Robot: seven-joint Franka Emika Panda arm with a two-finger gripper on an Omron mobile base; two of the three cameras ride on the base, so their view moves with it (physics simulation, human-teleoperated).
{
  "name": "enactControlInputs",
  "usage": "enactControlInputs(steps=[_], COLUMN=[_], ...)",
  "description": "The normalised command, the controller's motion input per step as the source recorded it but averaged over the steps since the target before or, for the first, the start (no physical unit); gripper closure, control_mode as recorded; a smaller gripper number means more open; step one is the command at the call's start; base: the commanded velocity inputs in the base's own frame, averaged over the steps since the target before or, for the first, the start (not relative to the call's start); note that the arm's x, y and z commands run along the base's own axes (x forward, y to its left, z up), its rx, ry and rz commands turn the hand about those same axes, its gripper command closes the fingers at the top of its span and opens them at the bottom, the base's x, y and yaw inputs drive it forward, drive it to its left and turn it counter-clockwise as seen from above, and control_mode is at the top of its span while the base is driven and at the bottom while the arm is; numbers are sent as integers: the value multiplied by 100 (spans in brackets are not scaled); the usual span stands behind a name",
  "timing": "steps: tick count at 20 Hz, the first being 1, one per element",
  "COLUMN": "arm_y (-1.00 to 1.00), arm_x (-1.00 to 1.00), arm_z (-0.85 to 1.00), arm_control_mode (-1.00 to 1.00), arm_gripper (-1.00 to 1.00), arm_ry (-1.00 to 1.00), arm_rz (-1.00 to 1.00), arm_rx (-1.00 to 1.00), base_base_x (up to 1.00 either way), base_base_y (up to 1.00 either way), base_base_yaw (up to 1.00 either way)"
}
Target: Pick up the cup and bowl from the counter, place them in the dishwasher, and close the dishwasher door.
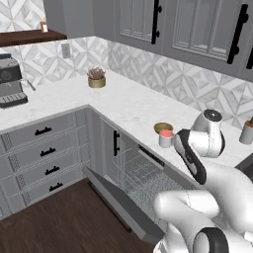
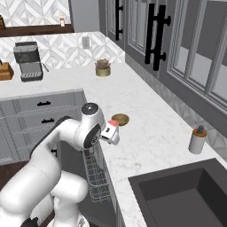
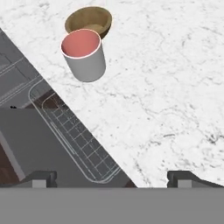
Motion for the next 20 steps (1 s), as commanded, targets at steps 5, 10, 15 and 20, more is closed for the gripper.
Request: enactControlInputs(steps=[5, 10, 15, 20], arm_y=[-24, -9, -2, -1], arm_x=[46, 46, 31, 37], arm_z=[0, 0, 0, 0], arm_control_mode=[-100, -100, -100, -100], arm_gripper=[-100, -100, -100, -100], arm_ry=[0, 0, 0, 0], arm_rz=[-14, -10, -2, 0], arm_rx=[0, 0, 5, 12], base_base_x=[0, 0, 0, 0], base_base_y=[0, 0, 0, 0], base_base_yaw=[0, 0, 0, 0])
